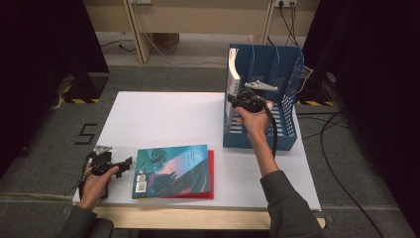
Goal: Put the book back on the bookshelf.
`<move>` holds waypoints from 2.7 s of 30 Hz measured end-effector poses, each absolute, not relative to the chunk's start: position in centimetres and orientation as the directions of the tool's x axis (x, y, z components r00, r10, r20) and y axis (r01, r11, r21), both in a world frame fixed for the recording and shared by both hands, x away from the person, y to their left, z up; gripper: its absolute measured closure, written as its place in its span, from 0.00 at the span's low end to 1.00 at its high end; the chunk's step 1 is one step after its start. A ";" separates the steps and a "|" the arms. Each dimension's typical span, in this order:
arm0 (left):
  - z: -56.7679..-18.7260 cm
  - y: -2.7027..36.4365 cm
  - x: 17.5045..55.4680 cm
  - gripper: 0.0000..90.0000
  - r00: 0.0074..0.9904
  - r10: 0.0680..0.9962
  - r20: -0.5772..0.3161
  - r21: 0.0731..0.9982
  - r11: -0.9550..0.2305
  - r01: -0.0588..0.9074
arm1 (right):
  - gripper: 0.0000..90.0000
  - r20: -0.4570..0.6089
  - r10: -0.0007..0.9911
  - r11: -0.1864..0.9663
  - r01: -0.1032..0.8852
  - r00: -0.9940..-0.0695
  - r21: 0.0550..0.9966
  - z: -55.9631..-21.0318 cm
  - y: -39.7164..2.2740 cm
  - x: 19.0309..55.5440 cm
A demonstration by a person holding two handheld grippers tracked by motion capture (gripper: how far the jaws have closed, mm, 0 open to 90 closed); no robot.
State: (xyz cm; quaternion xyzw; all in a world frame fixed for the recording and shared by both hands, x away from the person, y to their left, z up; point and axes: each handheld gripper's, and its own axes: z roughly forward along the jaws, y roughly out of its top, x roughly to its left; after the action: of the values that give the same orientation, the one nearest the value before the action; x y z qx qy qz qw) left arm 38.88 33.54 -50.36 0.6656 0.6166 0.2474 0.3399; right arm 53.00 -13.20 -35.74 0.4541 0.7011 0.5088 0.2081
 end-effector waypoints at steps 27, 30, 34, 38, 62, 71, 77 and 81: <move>-50.4 33.6 38.8 0.16 0.118 0.989 -0.091 0.759 -0.008 0.651 | 0.47 0.249 0.817 0.025 0.463 -0.521 0.886 -36.6 -14.1 50.5; -50.4 33.6 38.8 0.16 0.118 0.989 -0.091 0.759 -0.007 0.651 | 0.45 0.239 0.811 0.036 0.455 -0.533 0.890 -36.5 -14.4 49.8; -50.4 33.6 38.8 0.16 0.119 0.989 -0.092 0.758 -0.008 0.652 | 0.43 0.230 0.807 0.042 0.442 -0.544 0.896 -36.8 -15.1 48.4; -50.4 33.6 38.8 0.16 0.119 0.989 -0.091 0.757 -0.009 0.653 | 0.42 0.201 0.808 0.068 0.426 -0.554 0.902 -37.5 -16.1 46.7; -50.4 33.5 38.8 0.15 0.124 0.989 -0.086 0.758 -0.015 0.652 | 0.38 0.260 0.789 0.095 0.528 -0.557 0.844 -42.0 -17.4 42.5; -50.4 33.5 38.8 0.15 0.126 0.989 -0.083 0.758 -0.019 0.652 | 0.35 0.291 0.772 0.108 0.567 -0.565 0.816 -43.5 -16.9 41.7; -50.4 33.4 38.7 0.16 0.133 0.989 -0.072 0.756 -0.033 0.654 | 0.33 0.308 0.757 0.128 0.594 -0.576 0.794 -44.5 -16.2 41.0; -50.3 33.3 38.4 0.16 0.150 0.987 -0.061 0.755 -0.053 0.653 | 0.33 0.325 0.747 0.130 0.607 -0.580 0.784 -45.0 -15.8 40.6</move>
State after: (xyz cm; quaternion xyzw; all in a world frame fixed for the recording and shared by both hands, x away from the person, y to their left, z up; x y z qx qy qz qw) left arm 38.42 33.28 -50.31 0.6809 0.6022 0.2502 0.3333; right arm 40.62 -15.84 -45.04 0.4526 0.7481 0.4797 0.0730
